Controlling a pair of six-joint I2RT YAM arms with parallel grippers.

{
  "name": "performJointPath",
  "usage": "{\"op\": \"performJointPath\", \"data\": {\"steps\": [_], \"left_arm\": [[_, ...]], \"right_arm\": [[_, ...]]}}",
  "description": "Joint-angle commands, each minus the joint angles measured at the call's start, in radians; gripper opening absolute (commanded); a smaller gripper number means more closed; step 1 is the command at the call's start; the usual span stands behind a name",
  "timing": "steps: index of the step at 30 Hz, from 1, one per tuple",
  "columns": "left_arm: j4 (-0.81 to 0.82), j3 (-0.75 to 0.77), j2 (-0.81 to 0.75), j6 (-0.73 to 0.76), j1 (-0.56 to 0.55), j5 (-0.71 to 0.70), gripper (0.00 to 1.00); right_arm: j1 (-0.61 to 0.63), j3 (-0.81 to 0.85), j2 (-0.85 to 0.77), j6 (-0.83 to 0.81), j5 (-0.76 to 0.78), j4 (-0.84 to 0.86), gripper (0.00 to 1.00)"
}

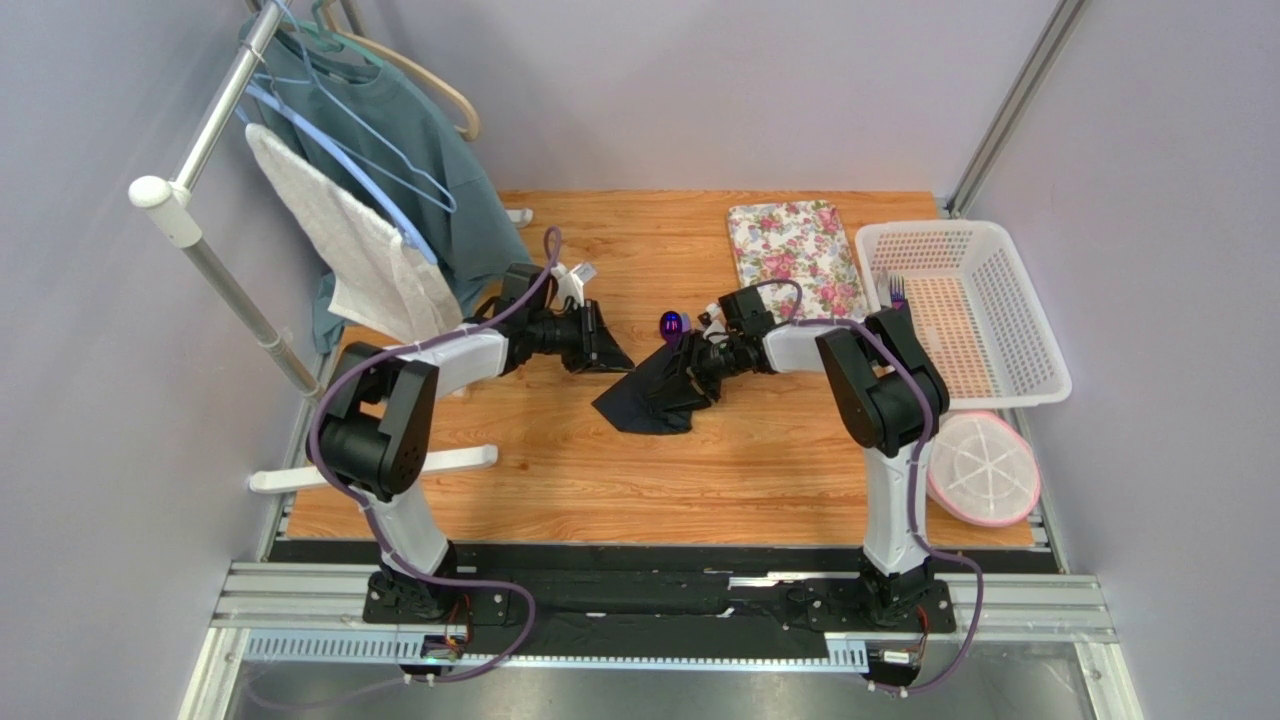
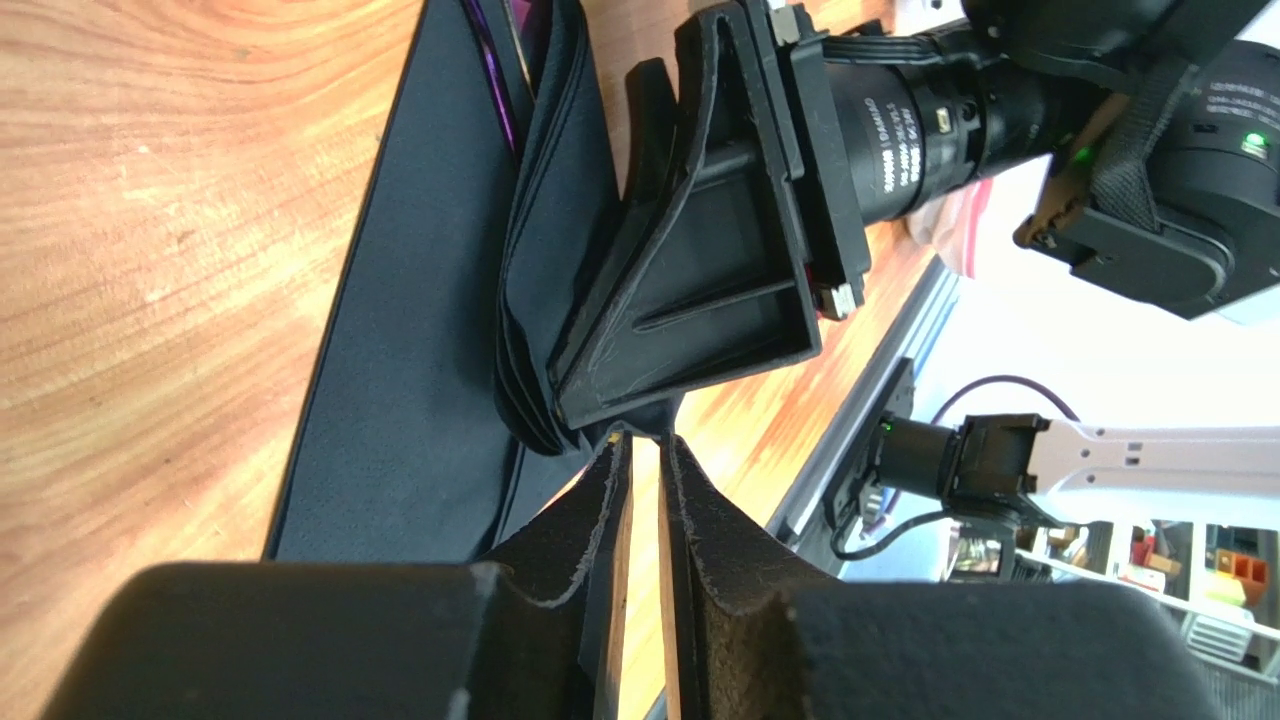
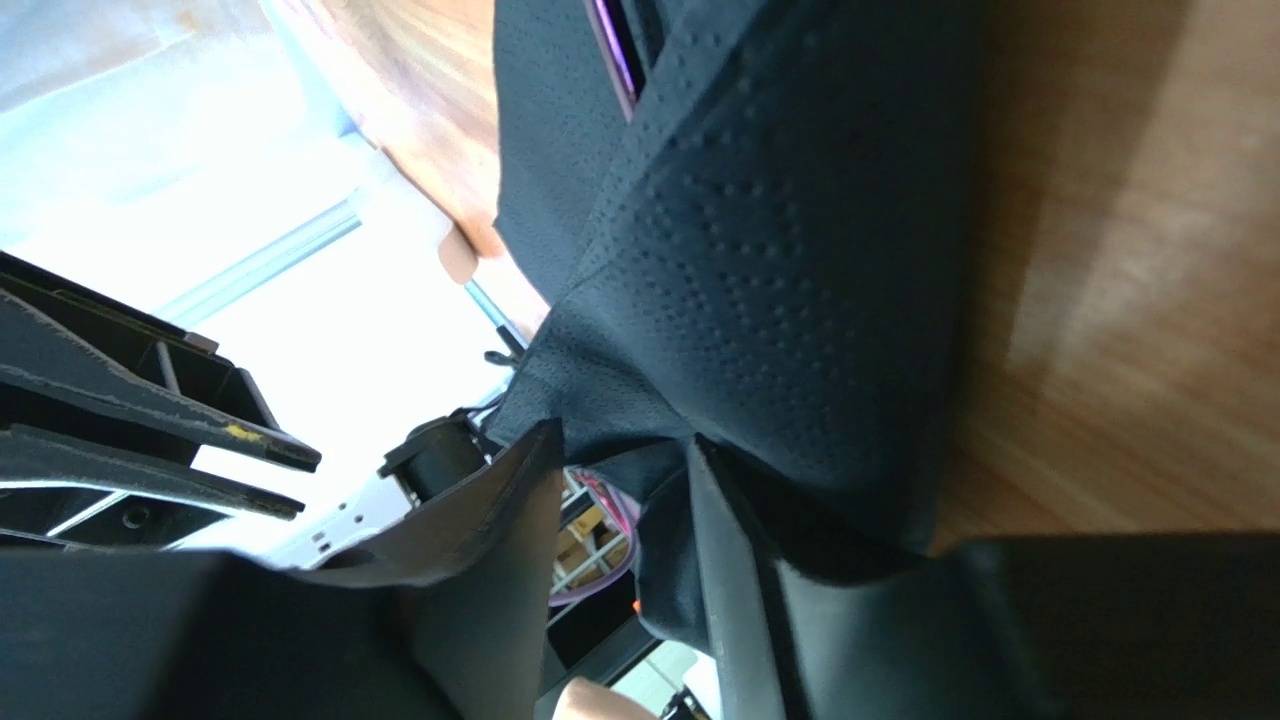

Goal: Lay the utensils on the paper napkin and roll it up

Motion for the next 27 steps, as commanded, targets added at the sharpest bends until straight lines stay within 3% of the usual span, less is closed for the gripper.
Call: {"op": "performJointPath", "data": {"steps": [1,16,22,27], "left_arm": [[-0.025,0.054,0.035,0.036,-0.023,-0.011,0.18],[-0.160,0.125,0.158,0.099,-0.097,-0.082,0.08],[-0.215,0.131,0.187,0.120,-0.095,-0.129,0.00],[-0.235,0.132,0.202,0.131,-0.094,-0.151,0.00]], "right_arm": [[0.011,-0.008,0.034,-0.001,0.062,-0.022,0.40],[0.014,0.007,0.017,-0.020,0.057,-0.047,0.31],[0.017,0.035,-0.033,-0.074,0.042,-0.102,0.31],[0.014,0.070,-0.102,-0.135,0.011,-0.174,0.32]]}}
